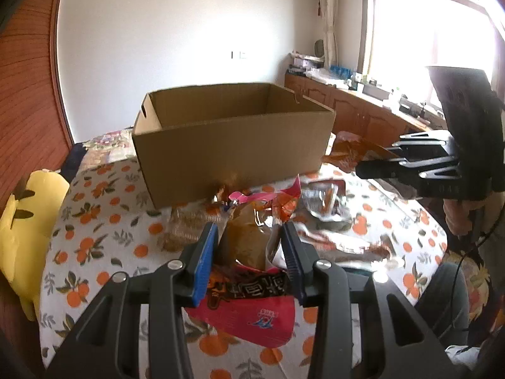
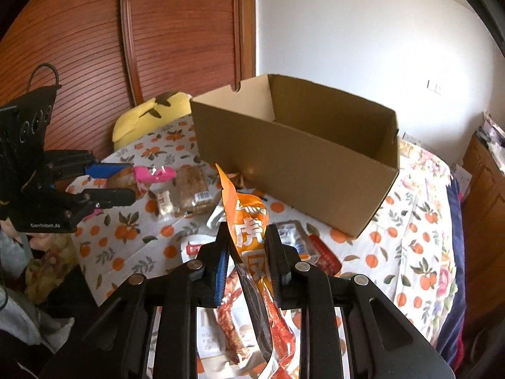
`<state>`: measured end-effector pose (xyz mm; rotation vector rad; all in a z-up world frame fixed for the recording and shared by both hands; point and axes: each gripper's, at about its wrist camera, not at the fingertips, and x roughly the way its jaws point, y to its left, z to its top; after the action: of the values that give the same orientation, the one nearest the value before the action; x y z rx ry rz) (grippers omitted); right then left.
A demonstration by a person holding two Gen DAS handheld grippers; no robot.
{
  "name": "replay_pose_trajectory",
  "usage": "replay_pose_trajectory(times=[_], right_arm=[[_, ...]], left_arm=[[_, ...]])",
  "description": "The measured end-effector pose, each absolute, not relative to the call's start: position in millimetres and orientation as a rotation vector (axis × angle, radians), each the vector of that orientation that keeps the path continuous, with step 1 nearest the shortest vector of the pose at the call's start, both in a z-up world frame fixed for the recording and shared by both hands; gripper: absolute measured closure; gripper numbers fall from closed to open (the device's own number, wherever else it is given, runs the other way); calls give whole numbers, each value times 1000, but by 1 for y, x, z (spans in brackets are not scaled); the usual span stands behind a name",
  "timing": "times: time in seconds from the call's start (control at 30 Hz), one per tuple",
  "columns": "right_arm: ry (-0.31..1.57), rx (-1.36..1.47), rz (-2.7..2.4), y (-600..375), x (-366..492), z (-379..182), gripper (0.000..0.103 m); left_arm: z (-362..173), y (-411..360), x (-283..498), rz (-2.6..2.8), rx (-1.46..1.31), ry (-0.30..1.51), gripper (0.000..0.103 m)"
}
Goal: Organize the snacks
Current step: 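Close the left tool on the red bag while the right tool grasps the orange packet, then carry both packets over the box and open both tools to drop them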
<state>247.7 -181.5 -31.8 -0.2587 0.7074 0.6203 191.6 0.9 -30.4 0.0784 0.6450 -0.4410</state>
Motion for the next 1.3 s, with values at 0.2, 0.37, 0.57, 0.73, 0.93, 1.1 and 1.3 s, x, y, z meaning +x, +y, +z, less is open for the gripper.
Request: replay_pose_trajectory(times=[0.2, 0.37, 0.57, 0.73, 0.93, 1.1, 1.3], right_arm=[[680, -276, 604, -179, 254, -14, 82], [661, -290, 596, -176, 263, -4, 82], [646, -308, 586, -172, 275, 3, 82], [634, -319, 579, -168, 287, 9, 82], [607, -330, 579, -161, 306, 19, 82], [584, -330, 580, -156, 326, 27, 82], [557, -324, 588, -147, 356, 33, 82]], left_arm=[[-14, 3, 208, -439, 59, 605, 63], [-5, 3, 218, -445, 62, 579, 63], [3, 0, 234, -449, 62, 558, 63], [7, 0, 249, -452, 51, 542, 63], [15, -1, 272, -455, 38, 522, 63], [22, -2, 294, -455, 36, 498, 63], [27, 3, 325, -440, 11, 487, 63]])
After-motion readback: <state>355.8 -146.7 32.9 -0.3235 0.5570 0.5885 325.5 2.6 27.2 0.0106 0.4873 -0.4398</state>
